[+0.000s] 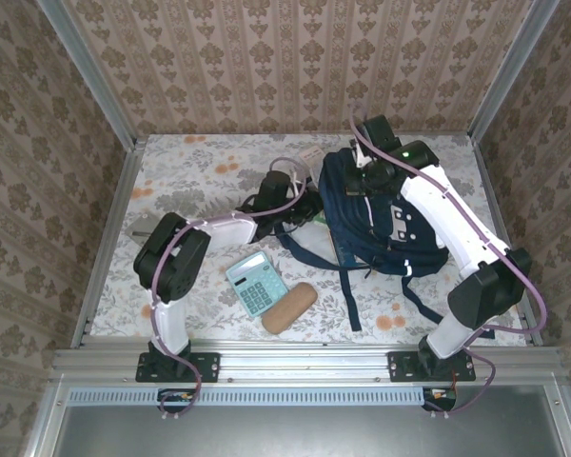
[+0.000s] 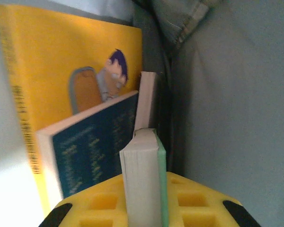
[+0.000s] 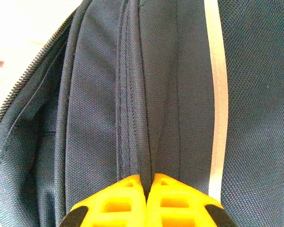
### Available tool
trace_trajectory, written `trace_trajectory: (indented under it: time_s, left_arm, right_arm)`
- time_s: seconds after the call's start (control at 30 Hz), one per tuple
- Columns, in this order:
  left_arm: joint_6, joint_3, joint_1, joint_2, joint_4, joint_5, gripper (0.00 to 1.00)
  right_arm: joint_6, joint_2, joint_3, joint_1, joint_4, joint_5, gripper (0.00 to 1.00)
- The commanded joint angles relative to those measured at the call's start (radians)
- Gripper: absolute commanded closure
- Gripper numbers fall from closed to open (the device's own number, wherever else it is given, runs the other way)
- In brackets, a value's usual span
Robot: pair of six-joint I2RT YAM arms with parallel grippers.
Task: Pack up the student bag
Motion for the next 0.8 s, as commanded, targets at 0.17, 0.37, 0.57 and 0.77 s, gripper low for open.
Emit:
trace_trajectory:
  time_s: [0.17, 0.37, 0.57, 0.77]
  left_arm:
    - [0.007, 0.075, -0.066, -0.011, -0.007, -0.13, 1.0]
    - [0.015, -0.002, -0.03, -0.111, -0.008, -0.162, 1.0]
    - [-0.027, 0.013, -0.031, -0.089, 0.162, -0.094, 1.0]
    - [-0.108, 0.073, -0.051, 0.046, 0.29, -0.039, 1.0]
  right_arm:
    - [0.049, -0.095, 0.015, -0.047, 0.105, -0.083, 1.0]
    - [0.064, -0.12, -0.028, -0.09, 0.137, -0.138, 1.0]
    - [0.083, -0.112, -0.045, -0.096, 0.162, -0.175, 1.0]
    - [0.085, -0.11, -0.053, -0.101, 0.169, -0.191, 1.0]
